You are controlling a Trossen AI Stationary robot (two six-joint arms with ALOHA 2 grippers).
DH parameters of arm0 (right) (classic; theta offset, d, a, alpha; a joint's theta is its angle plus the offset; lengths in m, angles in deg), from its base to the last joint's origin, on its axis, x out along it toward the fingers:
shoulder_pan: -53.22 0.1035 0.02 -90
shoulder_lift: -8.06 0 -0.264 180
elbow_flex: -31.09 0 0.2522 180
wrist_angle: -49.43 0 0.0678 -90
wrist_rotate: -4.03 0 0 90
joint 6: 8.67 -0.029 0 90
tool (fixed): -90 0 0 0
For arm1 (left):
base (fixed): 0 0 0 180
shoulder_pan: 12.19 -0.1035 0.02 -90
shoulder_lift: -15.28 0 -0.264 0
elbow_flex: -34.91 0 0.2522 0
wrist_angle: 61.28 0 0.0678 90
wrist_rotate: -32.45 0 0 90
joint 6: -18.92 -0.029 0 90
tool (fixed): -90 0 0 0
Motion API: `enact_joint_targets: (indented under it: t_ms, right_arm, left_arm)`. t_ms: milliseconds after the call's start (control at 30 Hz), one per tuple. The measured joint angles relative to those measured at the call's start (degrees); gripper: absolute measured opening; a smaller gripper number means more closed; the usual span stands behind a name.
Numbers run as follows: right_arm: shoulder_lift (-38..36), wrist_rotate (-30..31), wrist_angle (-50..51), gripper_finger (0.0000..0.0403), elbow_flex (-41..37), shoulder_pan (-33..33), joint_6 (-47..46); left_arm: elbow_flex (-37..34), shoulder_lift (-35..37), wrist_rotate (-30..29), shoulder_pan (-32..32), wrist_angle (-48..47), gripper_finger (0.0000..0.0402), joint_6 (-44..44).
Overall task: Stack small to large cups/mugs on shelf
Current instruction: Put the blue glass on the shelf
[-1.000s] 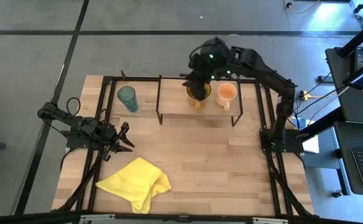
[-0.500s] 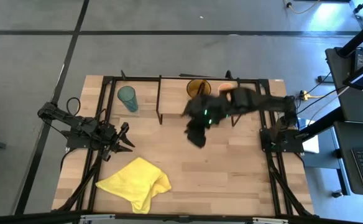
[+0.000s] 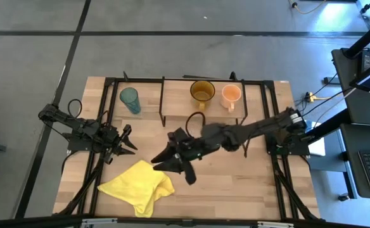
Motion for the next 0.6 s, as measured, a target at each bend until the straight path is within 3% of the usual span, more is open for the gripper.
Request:
enact_joint_targets:
  t_ms: [200, 600]
  right_arm:
    - [-0.1, 0.8, -28.6, 0.0135, -8.6, 1.8, 0.4]
    - [-0.1, 20.4, -63.6, 0.0136, -30.8, 5.0, 1.7]
  left_arm:
    - [0.0, 0.0, 0.0, 0.0, 0.0, 0.0087, 0.0]
    - [0.0, 0.0, 0.0, 0.0, 0.0, 0.0087, 0.0]
